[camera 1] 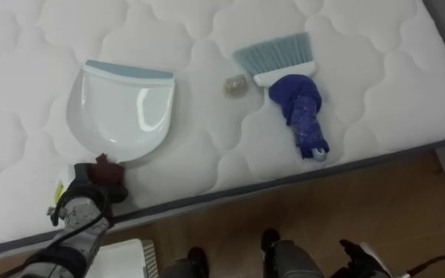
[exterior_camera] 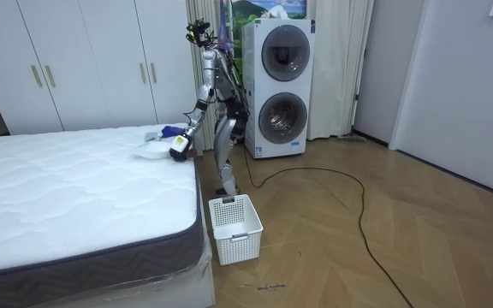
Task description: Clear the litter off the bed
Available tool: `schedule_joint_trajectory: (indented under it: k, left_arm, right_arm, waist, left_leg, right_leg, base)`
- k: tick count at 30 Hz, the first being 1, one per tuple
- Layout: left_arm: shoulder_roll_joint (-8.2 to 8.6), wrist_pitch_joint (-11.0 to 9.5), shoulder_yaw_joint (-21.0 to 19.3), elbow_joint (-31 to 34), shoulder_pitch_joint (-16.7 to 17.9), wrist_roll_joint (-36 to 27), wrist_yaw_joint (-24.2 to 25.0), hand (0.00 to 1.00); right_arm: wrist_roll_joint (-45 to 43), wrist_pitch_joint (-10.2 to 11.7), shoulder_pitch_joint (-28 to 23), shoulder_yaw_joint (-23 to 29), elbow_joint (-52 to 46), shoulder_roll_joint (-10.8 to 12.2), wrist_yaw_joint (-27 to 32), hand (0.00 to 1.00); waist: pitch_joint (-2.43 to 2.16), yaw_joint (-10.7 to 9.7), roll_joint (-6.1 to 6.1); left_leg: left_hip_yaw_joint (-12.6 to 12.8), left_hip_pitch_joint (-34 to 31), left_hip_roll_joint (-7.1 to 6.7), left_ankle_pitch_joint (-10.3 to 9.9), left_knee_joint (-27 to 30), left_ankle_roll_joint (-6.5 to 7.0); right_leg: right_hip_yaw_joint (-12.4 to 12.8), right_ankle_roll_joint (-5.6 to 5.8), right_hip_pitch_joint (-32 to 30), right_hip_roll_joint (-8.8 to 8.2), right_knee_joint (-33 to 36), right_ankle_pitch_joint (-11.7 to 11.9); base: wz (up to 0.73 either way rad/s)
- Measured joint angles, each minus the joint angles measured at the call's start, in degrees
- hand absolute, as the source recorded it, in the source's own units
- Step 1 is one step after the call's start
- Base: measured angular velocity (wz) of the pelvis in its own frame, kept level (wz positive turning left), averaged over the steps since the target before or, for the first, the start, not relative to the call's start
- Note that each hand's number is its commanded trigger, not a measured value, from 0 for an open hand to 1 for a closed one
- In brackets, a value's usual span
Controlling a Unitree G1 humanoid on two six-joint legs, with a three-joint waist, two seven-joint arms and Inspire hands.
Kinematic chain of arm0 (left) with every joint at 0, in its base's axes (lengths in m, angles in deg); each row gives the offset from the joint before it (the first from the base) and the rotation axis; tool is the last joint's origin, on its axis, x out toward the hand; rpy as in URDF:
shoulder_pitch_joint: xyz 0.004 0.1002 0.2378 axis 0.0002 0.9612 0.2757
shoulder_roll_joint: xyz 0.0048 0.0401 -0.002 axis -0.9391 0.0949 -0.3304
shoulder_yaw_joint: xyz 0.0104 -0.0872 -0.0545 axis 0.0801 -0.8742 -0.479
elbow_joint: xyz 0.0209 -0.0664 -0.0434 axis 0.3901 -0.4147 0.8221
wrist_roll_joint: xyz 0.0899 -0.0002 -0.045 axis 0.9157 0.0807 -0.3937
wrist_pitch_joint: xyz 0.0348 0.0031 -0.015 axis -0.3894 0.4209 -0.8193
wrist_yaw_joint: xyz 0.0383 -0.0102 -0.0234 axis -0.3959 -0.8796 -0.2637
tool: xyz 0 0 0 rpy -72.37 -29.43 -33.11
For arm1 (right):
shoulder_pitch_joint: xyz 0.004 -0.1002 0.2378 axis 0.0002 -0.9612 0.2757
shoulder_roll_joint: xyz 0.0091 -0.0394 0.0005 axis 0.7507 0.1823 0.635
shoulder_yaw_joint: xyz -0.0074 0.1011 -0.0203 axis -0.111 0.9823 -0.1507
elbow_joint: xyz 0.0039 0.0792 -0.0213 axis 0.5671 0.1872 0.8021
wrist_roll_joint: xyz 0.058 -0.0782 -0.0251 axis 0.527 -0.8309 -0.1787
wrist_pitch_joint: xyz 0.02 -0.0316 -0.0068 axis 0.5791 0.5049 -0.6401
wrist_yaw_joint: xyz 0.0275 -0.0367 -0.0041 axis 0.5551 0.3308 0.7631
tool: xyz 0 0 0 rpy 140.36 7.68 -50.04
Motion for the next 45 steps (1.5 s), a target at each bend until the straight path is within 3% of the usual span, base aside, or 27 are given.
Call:
schedule_joint_trajectory:
  k: [4,11,13,16,22,27,31,34,36,40,45]
  left_arm:
    - [-0.67,-0.96,-0.12,1.27,0.39,9.36,-2.64,1.00]
    - [-2.25,-3.85,2.05,1.60,1.51,17.48,-8.84,1.00]
    - [-3.47,-4.83,2.47,2.38,2.46,21.26,-10.81,1.00]
    - [-4.94,-4.96,4.91,4.53,2.66,22.90,-13.12,1.00]
    - [-5.31,-6.49,6.41,4.86,2.88,26.34,-14.89,1.00]
    - [-5.39,-7.07,7.97,4.84,3.87,28.41,-15.84,1.00]
    - [-5.33,-7.64,8.36,4.75,5.45,28.38,-15.64,1.00]
    - [-5.31,-7.40,8.36,4.74,7.31,28.35,-14.85,1.00]
    - [-5.28,-7.66,8.36,4.61,8.30,28.19,-14.35,1.00]
    - [-5.29,-8.64,8.35,4.14,8.48,27.22,-12.31,1.00]
    - [-5.18,-8.44,8.20,3.94,8.45,27.03,-8.74,1.00]
  right_arm:
    - [6.62,1.19,-0.62,4.02,-0.07,-0.06,0.16,0.00]
    - [23.58,3.73,0.31,11.55,-0.80,-0.49,1.42,0.00]
    - [28.35,4.39,0.87,14.47,-2.95,-0.52,2.56,0.00]
    - [33.21,4.88,2.25,17.00,-3.74,-0.53,4.47,0.00]
    - [37.91,6.16,3.98,21.10,-8.93,-0.75,8.09,0.00]
    - [35.81,7.09,3.92,22.17,-15.92,-0.87,13.25,0.00]
    - [23.30,9.13,4.10,22.09,-18.73,-0.85,17.98,0.00]
    - [15.71,9.44,4.44,22.06,-21.12,-0.85,22.84,0.00]
    - [11.58,9.46,4.58,21.81,-23.64,-0.83,25.16,0.00]
    - [3.79,12.13,5.32,21.75,-28.26,-0.83,29.38,0.00]
    - [-4.55,13.08,6.24,21.57,-32.24,-0.84,31.95,0.00]
  waist:
    - [-0.01,-0.21,-0.02]
    - [-0.05,-1.23,-0.36]
    - [-0.09,-1.78,-0.46]
    - [-0.21,-2.37,-0.71]
    - [-0.58,-3.73,-1.52]
    - [-0.62,-4.55,-1.76]
    - [-0.68,-4.69,-1.85]
    - [-0.74,-4.62,-1.98]
    - [-0.83,-4.04,-2.15]
    - [-0.85,-3.27,-2.17]
    - [-0.90,-2.20,-2.24]
  left_leg:
    - [0.01,-0.13,-0.08,0.00,-0.01,0.00]
    - [0.42,-0.02,-0.23,-0.04,0.92,0.09]
    - [0.89,0.04,-0.22,-0.10,0.91,0.19]
    - [1.36,-0.61,-0.23,-0.12,1.01,0.24]
    - [2.19,-0.82,-0.30,-0.12,2.06,0.25]
    - [3.26,-0.06,-0.26,-0.17,1.74,0.35]
    - [3.73,0.47,-0.27,-0.12,1.09,0.47]
    - [4.16,0.86,-0.26,-0.11,0.65,0.49]
    - [4.57,1.20,-0.20,-0.12,0.36,0.48]
    - [4.56,1.13,-0.13,-0.11,-0.18,0.48]
    - [4.55,1.16,-0.13,-0.08,-0.35,0.53]
  right_leg:
    - [0.08,-0.01,-0.35,-0.08,0.22,0.01]
    - [0.94,0.12,-0.49,-0.14,1.24,-0.14]
    - [1.31,0.19,-0.71,-0.14,1.33,-0.19]
    - [1.66,0.19,-1.60,-0.19,1.65,-0.18]
    - [2.97,0.18,-2.72,-0.09,3.24,-0.18]
    - [3.86,0.29,-2.61,-0.05,3.32,-0.08]
    - [4.46,0.44,-2.44,0.16,2.98,0.18]
    - [5.05,0.46,-2.47,0.34,2.81,0.24]
    - [5.99,0.58,-2.58,0.80,2.67,0.33]
    - [5.96,0.48,-2.65,1.00,1.84,0.86]
    - [5.94,0.61,-2.52,1.05,0.84,1.41]
  base:
    - [0.00]
    - [-0.03]
    - [-0.08]
    - [-0.03]
    - [-0.08]
    - [-0.07]
    - [-0.06]
    - [-0.08]
    - [-0.18]
    - [-0.06]
    - [-0.07]
